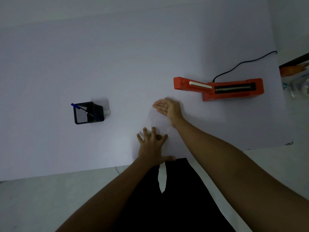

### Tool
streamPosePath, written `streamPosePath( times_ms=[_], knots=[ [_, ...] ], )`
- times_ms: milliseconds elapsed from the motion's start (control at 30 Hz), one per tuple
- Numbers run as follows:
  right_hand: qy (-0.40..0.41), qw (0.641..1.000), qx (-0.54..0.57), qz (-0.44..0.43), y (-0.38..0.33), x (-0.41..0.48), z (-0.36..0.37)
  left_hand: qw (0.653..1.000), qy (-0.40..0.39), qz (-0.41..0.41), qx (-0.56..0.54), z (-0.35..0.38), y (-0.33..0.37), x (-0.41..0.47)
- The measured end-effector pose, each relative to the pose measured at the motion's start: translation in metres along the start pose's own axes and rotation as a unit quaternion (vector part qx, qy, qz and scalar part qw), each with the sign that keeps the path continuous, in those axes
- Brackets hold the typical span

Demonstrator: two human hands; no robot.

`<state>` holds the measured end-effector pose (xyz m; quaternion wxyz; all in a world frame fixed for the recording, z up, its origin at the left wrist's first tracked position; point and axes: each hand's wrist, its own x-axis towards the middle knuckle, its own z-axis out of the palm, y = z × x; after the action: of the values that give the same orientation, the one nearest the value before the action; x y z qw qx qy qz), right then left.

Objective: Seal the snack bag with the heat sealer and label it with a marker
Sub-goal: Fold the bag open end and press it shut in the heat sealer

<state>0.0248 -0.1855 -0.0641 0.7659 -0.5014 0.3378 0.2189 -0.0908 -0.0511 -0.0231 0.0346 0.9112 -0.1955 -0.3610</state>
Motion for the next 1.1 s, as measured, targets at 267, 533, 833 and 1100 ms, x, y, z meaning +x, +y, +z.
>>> streamPosePath(
  times_ms=[267, 533, 833, 1100],
  knots=[
    [-0.090, 0.993, -0.063, 0.053, 0.022, -0.028, 0.014, 1.000, -0.006, -0.005, -0.004, 0.002, 0.000, -0.001],
    [-0.052, 0.997, -0.062, 0.009, 0.010, -0.009, 0.002, 1.000, -0.011, -0.003, 0.004, -0.003, 0.000, 0.000],
    [-0.032, 0.998, -0.044, -0.008, 0.001, 0.003, -0.005, 0.998, -0.041, -0.036, -0.011, -0.006, 0.012, -0.002],
    [-0.049, 0.997, -0.061, -0.019, 0.000, -0.007, -0.004, 1.000, -0.018, -0.008, -0.010, -0.006, 0.003, -0.003]
  ],
)
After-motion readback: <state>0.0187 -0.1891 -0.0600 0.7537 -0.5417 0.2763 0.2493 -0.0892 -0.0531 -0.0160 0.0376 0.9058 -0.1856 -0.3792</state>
